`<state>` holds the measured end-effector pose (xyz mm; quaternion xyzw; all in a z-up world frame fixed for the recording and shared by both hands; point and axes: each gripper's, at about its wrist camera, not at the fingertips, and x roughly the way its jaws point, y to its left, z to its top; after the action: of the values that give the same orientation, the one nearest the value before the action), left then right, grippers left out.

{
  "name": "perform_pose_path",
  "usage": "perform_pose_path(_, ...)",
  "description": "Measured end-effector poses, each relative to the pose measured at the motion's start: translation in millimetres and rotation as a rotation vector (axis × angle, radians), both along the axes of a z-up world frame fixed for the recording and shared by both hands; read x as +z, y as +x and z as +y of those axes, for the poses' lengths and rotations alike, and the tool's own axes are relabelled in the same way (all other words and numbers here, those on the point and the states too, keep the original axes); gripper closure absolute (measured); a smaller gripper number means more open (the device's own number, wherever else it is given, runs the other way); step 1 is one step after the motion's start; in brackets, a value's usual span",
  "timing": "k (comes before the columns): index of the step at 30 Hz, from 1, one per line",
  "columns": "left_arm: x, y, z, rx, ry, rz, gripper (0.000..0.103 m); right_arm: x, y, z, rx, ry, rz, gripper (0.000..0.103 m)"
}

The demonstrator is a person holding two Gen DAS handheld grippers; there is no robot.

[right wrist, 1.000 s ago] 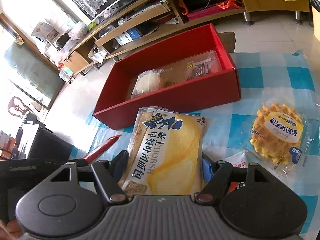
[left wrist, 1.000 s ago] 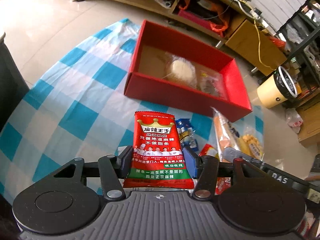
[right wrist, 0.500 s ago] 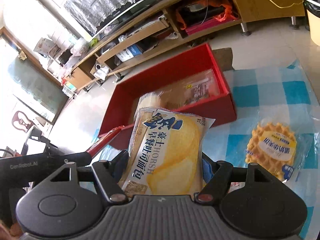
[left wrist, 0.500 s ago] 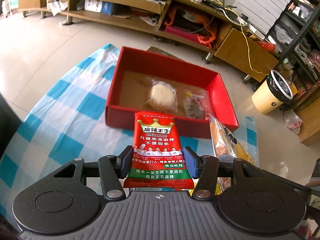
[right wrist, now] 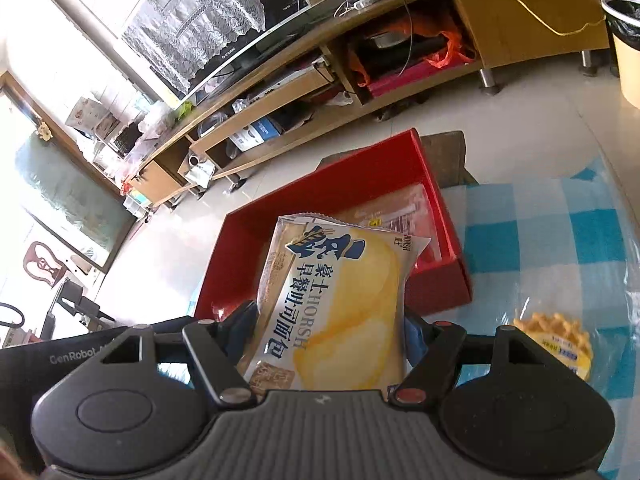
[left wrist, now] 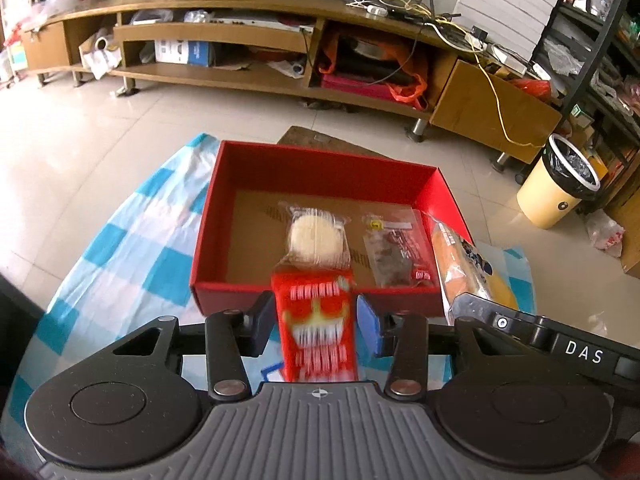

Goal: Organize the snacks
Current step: 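Carry the red packet and bread bag into the red box and release both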

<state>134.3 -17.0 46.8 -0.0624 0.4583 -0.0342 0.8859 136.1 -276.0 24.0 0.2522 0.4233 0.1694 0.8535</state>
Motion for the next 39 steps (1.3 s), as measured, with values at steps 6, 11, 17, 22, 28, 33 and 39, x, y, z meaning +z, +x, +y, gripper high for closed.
perform_pose_path(6,-18,1,-1,-0.028,0.002,0.057,0.028,-3,7,3,0.004,-0.012,0.011,0.032)
perform_pose_path(11,-61,-12,-8,-0.009,0.015,0.190,0.009,-5,4,-2,0.000,-0.022,0.021,0.032)
perform_pose_path(17,-110,8,-16,0.084,-0.008,0.330,0.021,-1,0,-4,0.010,-0.026,0.014,0.032)
perform_pose_path(22,-93,-6,-19,0.062,0.046,0.288,0.046,6,-4,-7,0.012,-0.026,-0.005,0.032)
perform_pose_path(28,-72,-18,-6,0.051,-0.018,0.254,0.070,7,-6,-2,0.020,-0.025,-0.018,0.032)
perform_pose_path(33,-81,-20,-14,0.067,-0.022,0.256,0.002,1,-3,-1,0.026,-0.027,0.006,0.032)
perform_pose_path(39,-98,-20,-54,0.083,0.122,0.280,0.024,6,-7,-5,0.029,-0.013,-0.007,0.032)
